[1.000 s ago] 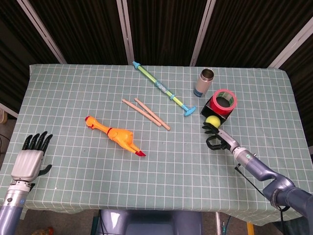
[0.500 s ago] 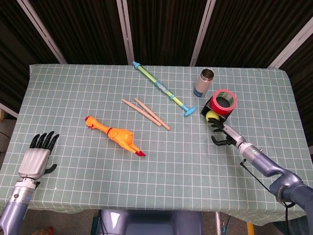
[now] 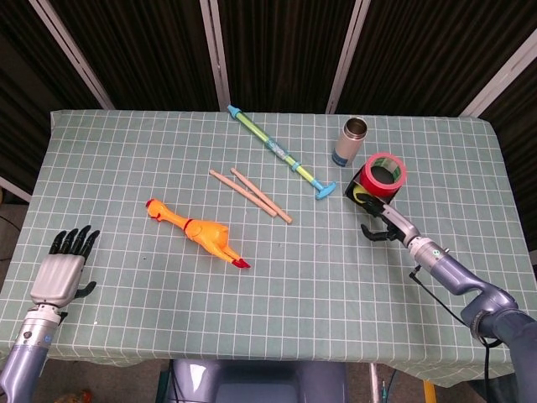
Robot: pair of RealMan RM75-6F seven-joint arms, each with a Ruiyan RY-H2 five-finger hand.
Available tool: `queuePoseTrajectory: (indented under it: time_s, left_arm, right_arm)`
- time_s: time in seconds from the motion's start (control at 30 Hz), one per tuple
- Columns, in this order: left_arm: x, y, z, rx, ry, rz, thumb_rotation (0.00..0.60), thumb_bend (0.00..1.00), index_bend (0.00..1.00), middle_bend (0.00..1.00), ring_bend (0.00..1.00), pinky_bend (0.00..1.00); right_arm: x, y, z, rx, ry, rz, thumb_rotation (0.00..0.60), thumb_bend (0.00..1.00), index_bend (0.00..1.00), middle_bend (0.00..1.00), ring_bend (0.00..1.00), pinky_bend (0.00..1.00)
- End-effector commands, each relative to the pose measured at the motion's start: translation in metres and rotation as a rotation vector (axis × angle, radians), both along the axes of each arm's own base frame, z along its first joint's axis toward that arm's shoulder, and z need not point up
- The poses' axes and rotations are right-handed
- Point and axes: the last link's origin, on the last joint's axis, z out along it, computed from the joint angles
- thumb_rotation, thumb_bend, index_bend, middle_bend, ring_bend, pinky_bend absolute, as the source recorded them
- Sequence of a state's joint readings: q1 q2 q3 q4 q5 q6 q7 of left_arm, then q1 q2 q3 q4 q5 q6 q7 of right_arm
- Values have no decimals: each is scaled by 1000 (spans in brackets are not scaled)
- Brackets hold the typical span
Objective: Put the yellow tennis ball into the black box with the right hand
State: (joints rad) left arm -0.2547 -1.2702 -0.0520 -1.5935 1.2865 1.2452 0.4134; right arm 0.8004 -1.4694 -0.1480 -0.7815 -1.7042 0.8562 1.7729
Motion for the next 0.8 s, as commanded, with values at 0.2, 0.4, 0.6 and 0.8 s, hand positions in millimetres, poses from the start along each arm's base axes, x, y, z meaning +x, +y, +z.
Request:
queuePoseTrajectory:
  time_s: [0.2, 0.4, 0.6, 0.8]
  left_arm:
    - [-5, 0, 4, 13, -3, 14, 600, 184, 0, 0, 0, 0]
    - [-6, -2, 6, 15, -7, 18, 600, 184, 0, 0, 0, 0]
    - [-6, -6, 9, 23, -12, 9, 600, 185, 0, 0, 0, 0]
    - [0, -14, 11, 18, -26, -22, 600, 185, 0, 0, 0, 0]
  right_arm:
    - [2, -9, -7, 13, 5, 42, 600, 586, 0, 0, 0, 0]
    - [2, -12, -5, -13, 1, 62, 600, 587, 0, 0, 0, 0]
    - [6, -10, -1, -12, -12, 89, 600, 587, 0, 0, 0, 0]
    - [7, 9, 3, 6, -26, 131, 600, 587, 0, 0, 0, 0]
